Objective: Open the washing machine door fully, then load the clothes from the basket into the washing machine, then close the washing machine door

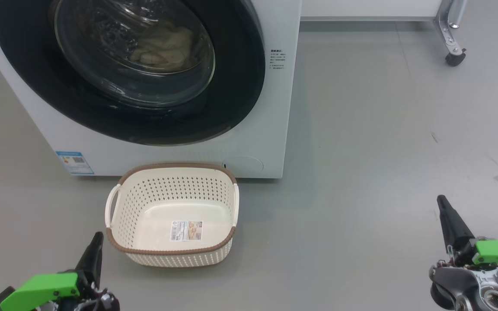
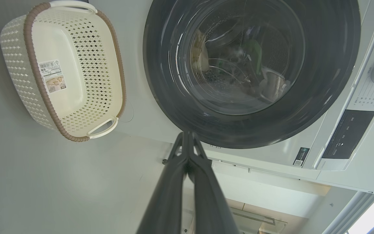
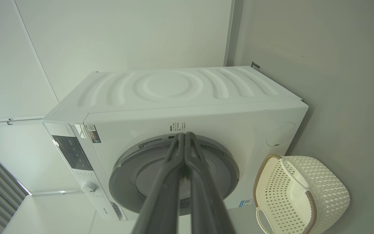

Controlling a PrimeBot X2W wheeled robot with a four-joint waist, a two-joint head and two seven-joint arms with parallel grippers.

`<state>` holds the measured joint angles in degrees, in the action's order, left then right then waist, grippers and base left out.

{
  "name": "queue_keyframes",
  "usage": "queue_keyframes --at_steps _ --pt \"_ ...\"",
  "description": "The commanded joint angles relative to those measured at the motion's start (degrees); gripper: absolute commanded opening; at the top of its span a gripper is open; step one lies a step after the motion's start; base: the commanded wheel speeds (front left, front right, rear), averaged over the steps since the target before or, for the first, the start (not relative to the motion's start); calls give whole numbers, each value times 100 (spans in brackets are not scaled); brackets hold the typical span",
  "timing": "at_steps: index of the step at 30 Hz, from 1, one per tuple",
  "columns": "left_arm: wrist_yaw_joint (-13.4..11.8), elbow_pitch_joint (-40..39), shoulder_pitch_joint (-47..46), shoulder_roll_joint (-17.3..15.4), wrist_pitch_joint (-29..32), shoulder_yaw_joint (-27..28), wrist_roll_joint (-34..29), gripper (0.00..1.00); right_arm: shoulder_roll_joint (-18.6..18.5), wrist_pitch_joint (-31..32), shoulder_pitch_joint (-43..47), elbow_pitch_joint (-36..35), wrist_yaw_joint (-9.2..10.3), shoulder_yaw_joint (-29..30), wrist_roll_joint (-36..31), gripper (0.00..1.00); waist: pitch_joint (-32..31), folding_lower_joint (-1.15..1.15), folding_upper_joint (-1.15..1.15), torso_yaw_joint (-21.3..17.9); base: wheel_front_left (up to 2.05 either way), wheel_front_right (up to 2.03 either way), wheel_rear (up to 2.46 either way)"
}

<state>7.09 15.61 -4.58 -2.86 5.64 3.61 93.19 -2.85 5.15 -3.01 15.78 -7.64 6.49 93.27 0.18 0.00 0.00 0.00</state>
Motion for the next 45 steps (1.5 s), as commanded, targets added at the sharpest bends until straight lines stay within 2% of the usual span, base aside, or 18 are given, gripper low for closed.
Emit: queue_keyframes --at_steps 1,45 --pt "40 -158 -154 -54 29 222 -46 0 -71 60 -309 -181 15 -89 -34 0 0 0 0 0 0 0 0" --pt "40 -157 -157 -29 58 258 -75 0 -39 96 -313 -178 15 -44 -72 0 0 0 0 0 0 0 0"
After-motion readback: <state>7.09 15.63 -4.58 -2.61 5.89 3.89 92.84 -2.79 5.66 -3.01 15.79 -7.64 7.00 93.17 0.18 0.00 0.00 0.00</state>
